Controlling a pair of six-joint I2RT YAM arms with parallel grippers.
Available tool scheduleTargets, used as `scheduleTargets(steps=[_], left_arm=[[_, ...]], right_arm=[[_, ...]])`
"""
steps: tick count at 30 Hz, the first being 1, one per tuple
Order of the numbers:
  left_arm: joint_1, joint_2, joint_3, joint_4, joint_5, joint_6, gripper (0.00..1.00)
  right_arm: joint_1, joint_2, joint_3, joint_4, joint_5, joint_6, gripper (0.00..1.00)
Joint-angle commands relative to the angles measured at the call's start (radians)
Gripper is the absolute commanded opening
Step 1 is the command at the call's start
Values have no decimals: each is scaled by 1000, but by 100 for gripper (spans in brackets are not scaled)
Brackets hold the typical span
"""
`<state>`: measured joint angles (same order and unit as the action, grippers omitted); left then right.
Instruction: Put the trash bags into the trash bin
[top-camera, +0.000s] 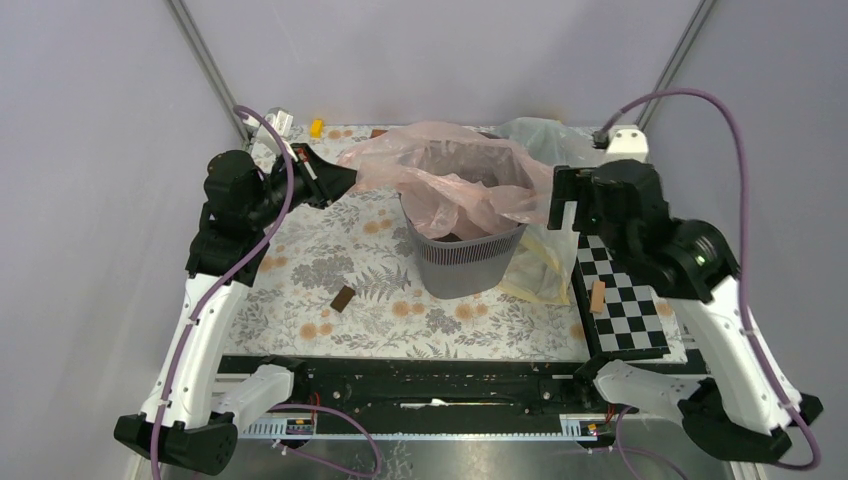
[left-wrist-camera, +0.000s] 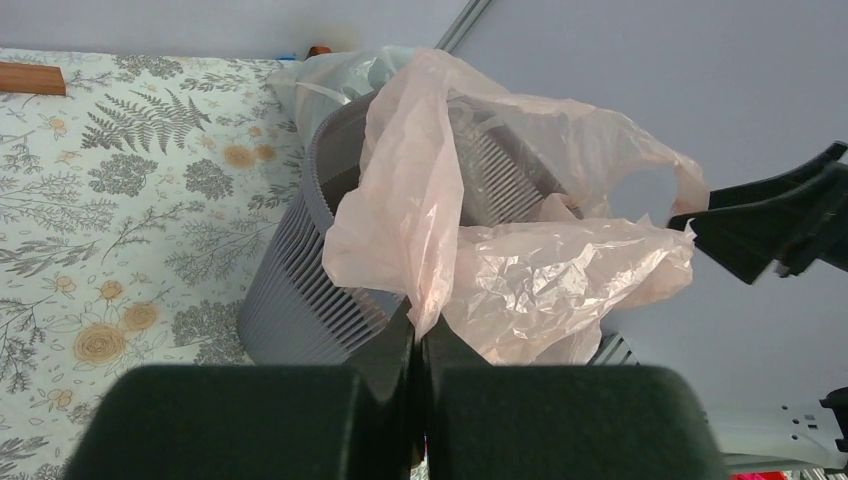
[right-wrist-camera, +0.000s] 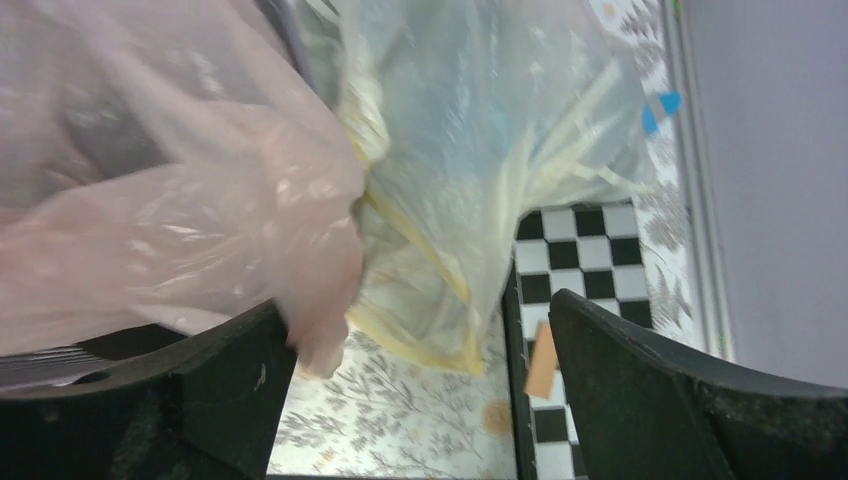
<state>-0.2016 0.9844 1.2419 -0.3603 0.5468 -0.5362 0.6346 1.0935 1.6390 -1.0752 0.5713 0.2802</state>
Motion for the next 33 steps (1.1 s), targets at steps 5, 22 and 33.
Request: scheduleTargets(steps=[5,22,33], left_arm=[[5,-37,4,66,21,-8,0],[5,-48,-15,67,2,-19,0],[5,-14,16,92,20,-33,0]], right_arm=[[-5,-202,-74,408,-357,-196,100],[17,46,-70,635,-960,-322,100],[144,259,59,390,-843,-588,100]])
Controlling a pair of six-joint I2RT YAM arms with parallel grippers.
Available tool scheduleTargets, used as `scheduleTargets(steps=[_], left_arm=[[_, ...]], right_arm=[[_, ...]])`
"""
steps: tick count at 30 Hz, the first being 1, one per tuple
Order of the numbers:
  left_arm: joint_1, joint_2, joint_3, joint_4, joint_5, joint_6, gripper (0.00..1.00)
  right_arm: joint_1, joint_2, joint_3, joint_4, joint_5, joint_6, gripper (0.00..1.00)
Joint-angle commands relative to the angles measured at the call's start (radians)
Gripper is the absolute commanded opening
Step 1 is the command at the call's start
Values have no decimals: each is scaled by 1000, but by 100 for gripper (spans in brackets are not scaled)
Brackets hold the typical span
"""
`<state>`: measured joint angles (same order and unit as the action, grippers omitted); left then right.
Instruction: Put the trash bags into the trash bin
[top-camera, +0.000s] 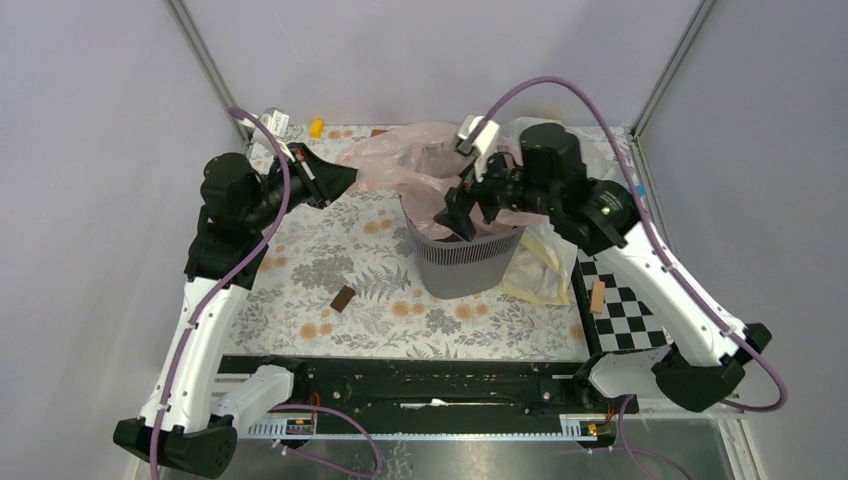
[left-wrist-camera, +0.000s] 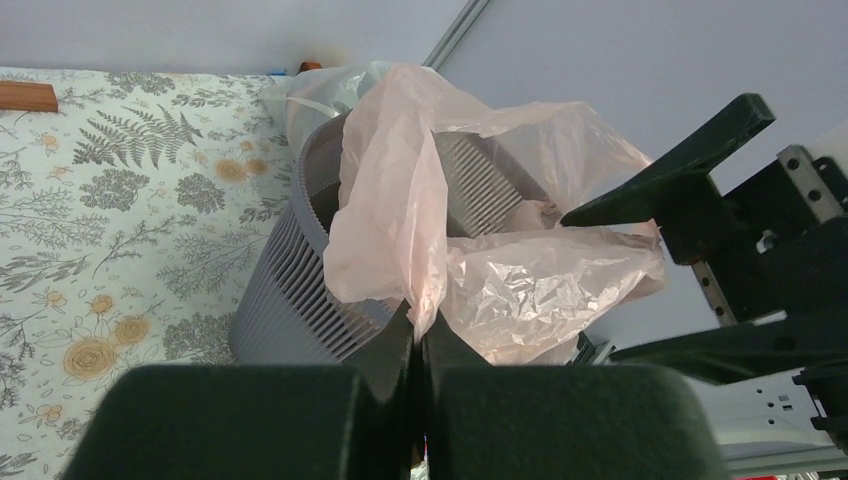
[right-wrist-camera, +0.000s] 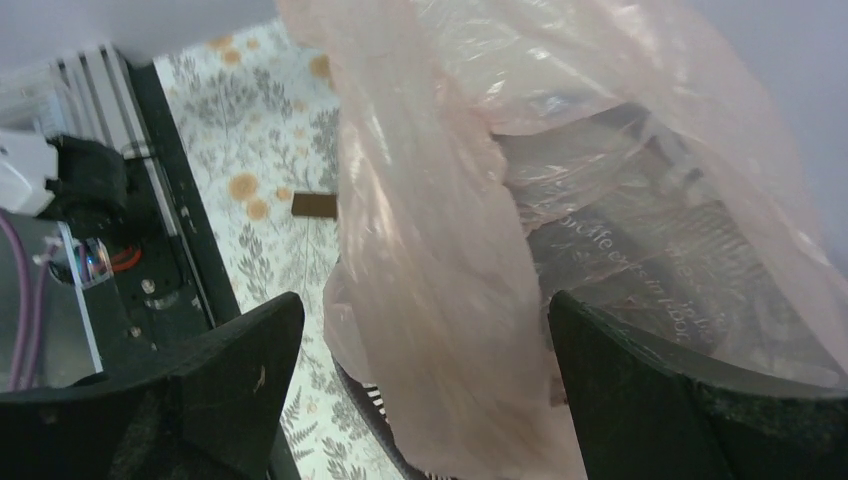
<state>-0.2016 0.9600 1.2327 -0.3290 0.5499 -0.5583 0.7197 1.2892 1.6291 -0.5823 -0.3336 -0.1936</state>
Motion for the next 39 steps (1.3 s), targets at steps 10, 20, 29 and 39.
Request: scheduleTargets(steps=[10,20,29,39], left_arm=[[5,30,-17,82,-2,3,0],[5,49,-65,86,-7,17,0],[5,13,-18,58,-56,38,0],[5,-4,-11,31,-69,58,0]], right_arm=[[102,210,104,-151,402,-82,87],[102,205,118,-206,560,-84,96],[102,73,153,-214,538,58,100],[102,-102,107,-258,751,351,92]])
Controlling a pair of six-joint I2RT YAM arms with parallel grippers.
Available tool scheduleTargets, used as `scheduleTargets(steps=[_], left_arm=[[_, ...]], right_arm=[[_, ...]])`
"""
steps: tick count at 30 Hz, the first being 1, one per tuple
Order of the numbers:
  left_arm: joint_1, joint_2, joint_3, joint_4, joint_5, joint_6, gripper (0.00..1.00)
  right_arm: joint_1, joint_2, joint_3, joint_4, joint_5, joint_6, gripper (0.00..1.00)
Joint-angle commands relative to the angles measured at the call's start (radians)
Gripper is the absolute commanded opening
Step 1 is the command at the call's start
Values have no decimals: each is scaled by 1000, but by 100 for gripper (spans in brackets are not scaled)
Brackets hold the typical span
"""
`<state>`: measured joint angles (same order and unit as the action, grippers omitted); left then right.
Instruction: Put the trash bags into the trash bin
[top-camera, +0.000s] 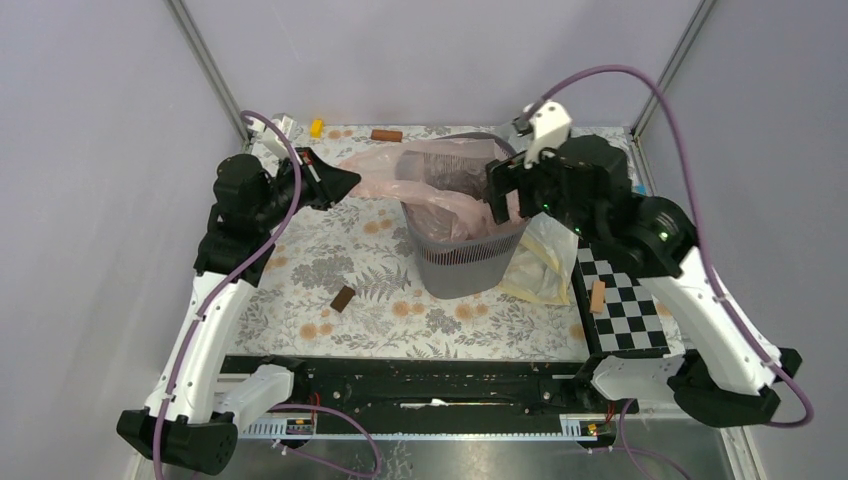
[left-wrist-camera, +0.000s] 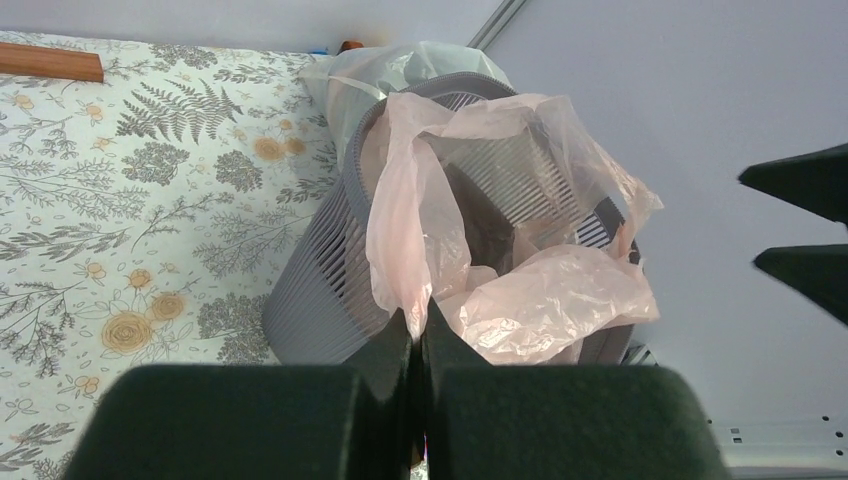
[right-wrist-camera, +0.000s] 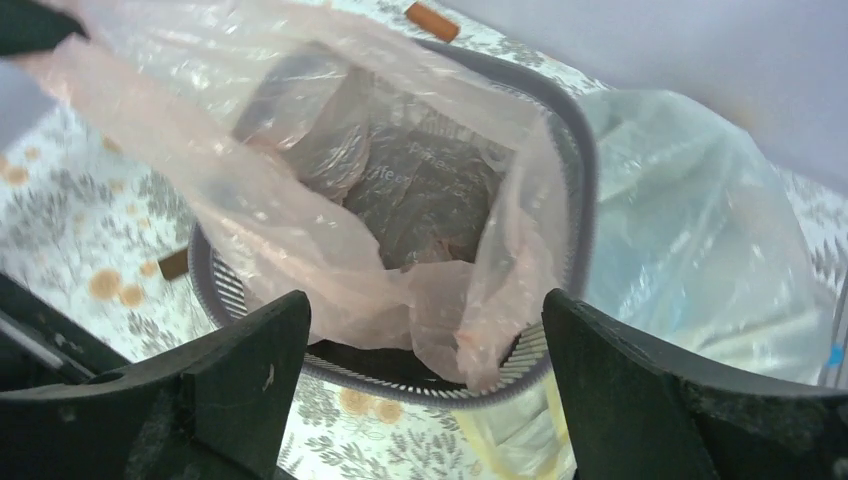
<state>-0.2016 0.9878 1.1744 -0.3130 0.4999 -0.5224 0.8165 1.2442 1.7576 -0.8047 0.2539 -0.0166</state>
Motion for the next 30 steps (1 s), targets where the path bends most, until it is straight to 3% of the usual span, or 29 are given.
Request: scheduleTargets(steps=[1,8,22,24,26,28,30], left_arm=[[5,-35,48,13,-20,24,0],[5,-38,63,-5,-30,40,0],[5,-41,85,-18,-54,51,0],[6,-38,88,-18,-62,53,0],[5,-35,91,-19,-66,53,0],[5,-32,95,-20,-73,53,0],[5,-31,97,-20,-79,54,0]], right_arm=[[6,-67,-34,-55,193,200,89],[5,-90,-136,-99,295,261,57],[-14,88,-136,-103,337,336,64],[-28,109,-131,-125,344,357,61],[-45,123,-119,-145,336,359,47],[-57,127,-84,-164,331,356,18],[-69,124,-25,-188,325,345,1]])
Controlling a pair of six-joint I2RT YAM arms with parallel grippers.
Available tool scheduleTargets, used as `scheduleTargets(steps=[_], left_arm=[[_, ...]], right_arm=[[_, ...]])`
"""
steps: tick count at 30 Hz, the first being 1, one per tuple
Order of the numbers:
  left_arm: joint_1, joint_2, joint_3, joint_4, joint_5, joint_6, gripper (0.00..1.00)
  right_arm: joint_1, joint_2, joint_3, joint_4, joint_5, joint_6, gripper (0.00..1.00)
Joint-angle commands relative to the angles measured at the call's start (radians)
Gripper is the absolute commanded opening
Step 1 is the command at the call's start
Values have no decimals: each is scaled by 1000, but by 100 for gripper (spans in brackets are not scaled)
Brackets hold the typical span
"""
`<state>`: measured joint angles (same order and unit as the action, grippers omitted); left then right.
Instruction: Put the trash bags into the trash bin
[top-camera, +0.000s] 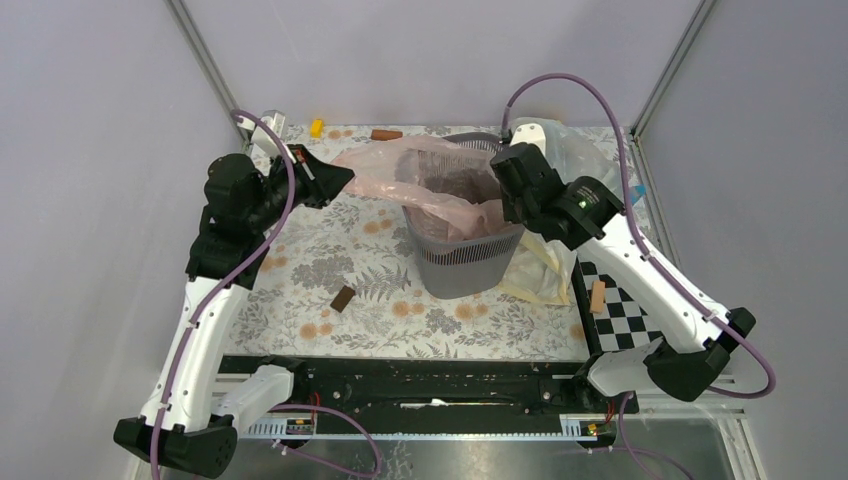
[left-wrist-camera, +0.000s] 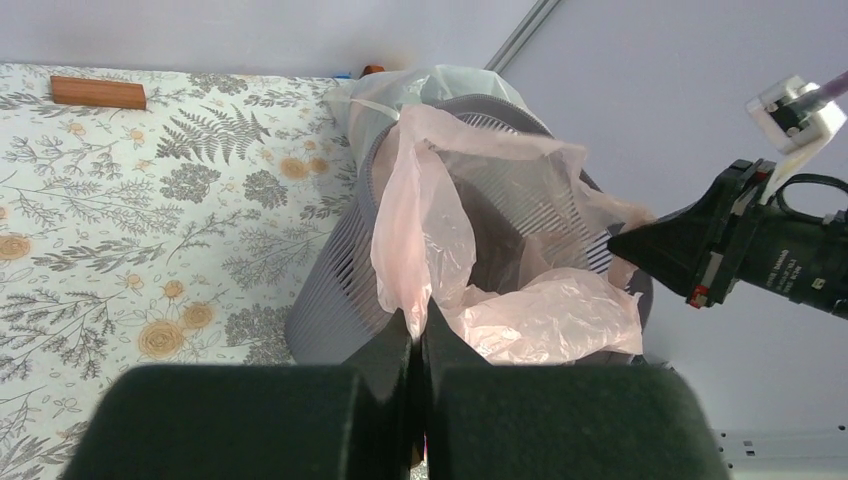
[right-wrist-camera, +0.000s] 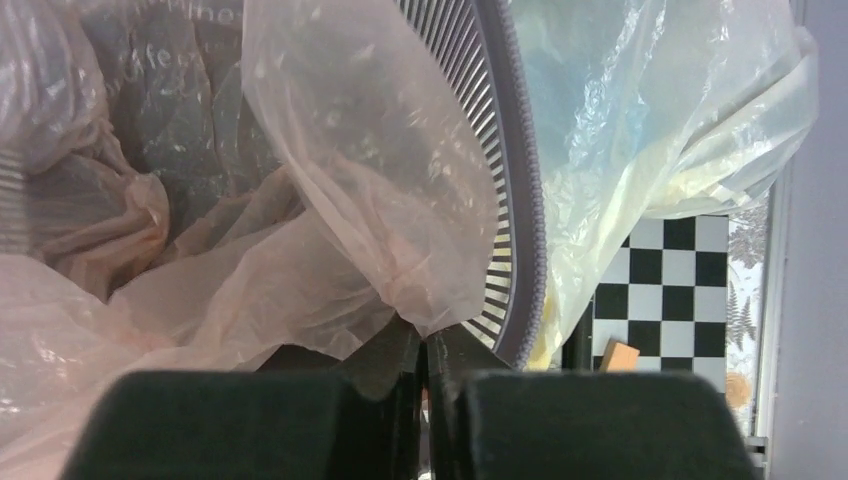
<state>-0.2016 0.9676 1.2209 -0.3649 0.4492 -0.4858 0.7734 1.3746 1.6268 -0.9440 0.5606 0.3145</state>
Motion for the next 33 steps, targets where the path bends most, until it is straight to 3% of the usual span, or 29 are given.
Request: scheduleTargets(steps=[1,8,12,18,23,27,33], left_arm=[[6,-11,51,31,-33,20,0],[5,-20,40,-30,-73,65,0],[6,-50,5,-89,-116,107,0],[5,-85,-32,-150,-186,153,0],[5,-110,-57,-188,-235,166,0],[5,-127,-147,-172,-164,129,0],[5,-128,-252,-109,-70,81,0]], right_arm=[[-32,-8,157,-64,20,5,0],[-132,48,395,-312,-31,-42,0],[-148,45,368,-358,11,-41,0],[-220,37,299,-363,61,-58,8],[-266,44,207,-336,45,-73,33],[-278,12,86,-242,-30,-60,68],[-280,-114,-66,-81,-36,-47,77]])
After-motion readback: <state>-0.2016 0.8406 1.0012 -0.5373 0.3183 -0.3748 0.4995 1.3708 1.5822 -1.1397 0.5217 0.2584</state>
